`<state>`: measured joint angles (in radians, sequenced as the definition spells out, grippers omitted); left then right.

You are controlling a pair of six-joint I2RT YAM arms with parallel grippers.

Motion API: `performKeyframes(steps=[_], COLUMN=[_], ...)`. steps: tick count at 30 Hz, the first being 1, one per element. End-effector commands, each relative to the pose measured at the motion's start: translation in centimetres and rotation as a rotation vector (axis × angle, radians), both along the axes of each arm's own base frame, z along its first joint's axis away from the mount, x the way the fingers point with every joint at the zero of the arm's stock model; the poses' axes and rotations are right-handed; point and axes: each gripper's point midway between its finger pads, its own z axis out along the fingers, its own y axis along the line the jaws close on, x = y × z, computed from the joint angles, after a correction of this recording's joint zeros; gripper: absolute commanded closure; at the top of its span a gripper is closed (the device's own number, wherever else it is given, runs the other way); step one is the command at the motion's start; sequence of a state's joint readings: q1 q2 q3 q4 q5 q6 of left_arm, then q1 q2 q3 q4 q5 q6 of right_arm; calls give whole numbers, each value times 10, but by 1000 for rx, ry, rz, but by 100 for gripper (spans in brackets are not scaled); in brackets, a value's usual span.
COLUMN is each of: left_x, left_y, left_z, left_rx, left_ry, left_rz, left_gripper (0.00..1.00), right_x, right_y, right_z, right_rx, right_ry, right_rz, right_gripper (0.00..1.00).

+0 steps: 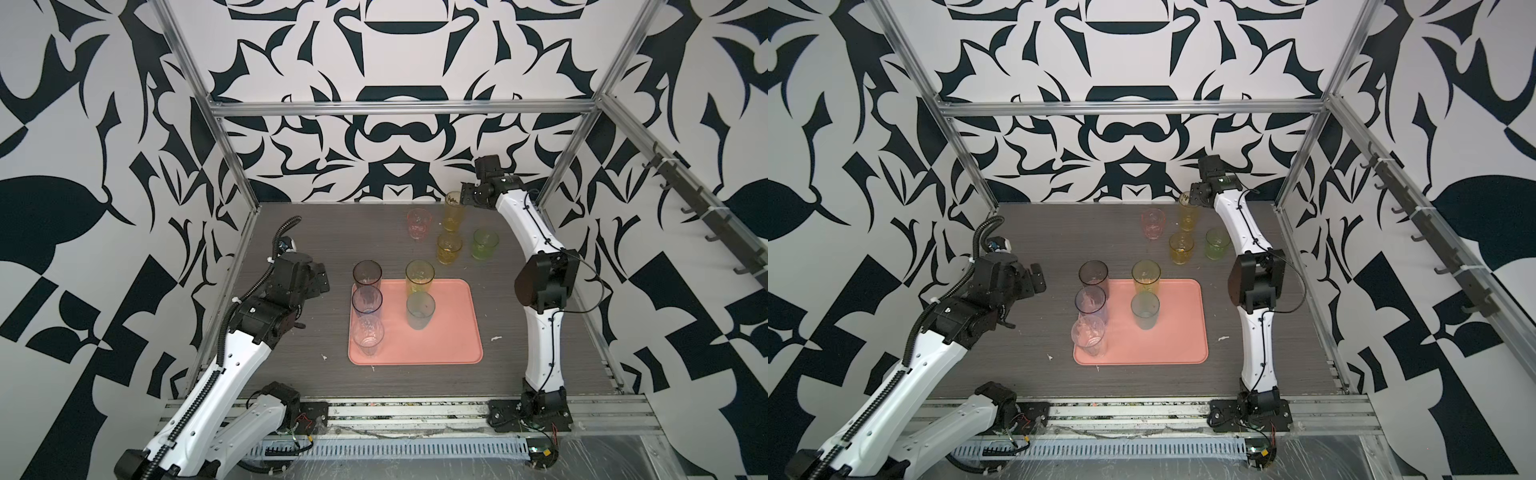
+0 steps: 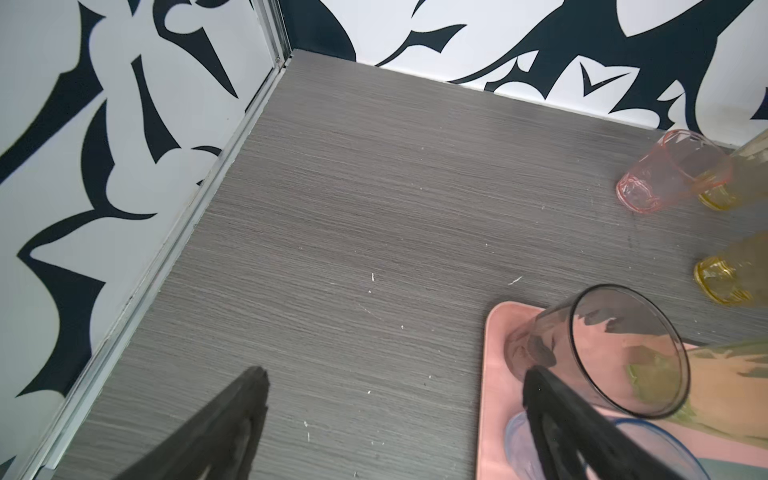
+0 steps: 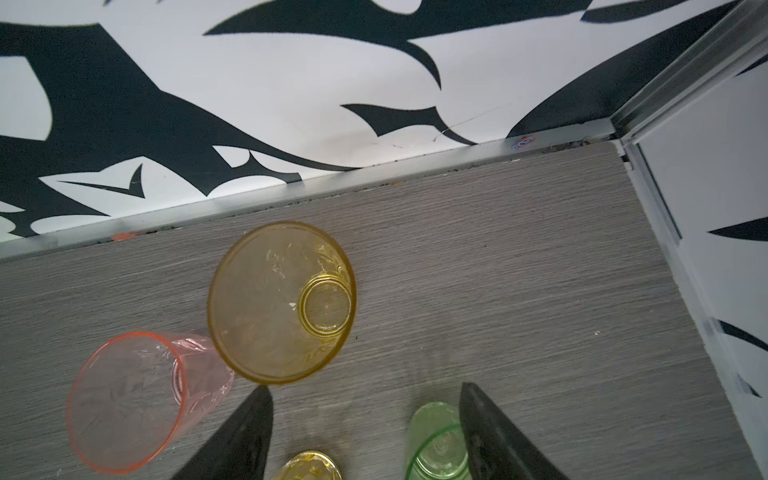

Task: Place the glasses into the tray
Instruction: 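Lower the right gripper around the tall yellow glass rim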

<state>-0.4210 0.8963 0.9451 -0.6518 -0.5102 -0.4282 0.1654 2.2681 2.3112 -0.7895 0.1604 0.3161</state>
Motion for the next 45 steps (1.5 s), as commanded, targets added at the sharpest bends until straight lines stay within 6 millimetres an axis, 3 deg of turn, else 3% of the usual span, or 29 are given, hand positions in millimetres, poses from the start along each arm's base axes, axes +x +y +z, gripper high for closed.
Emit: performKeyframes(steps=[1, 18, 23, 37, 40, 45], left_x=[7, 22, 25, 32, 33, 34], left_y=[1, -11, -11, -13, -14, -16], left_z=[20, 15, 16, 9, 7, 6], left_rx=[-5, -18, -13, -3, 0, -2], left_ry=[-64, -55, -52, -34, -26, -21], left_rz=[11, -15, -13, -5, -9, -12], left_gripper=[1, 1, 1, 1, 1, 0], right_x=[4, 31, 39, 46, 48, 49], right_y=[4, 3, 12, 14, 17, 17], right_z=[20, -10, -17, -13, -28, -33], right_rx=[57, 142, 178, 205, 223, 238], right_ry=[-40, -28, -34, -59, -36, -31], right_rz=[-2, -14, 21, 6, 2, -7], right_gripper=[26, 40, 47, 57, 59, 62])
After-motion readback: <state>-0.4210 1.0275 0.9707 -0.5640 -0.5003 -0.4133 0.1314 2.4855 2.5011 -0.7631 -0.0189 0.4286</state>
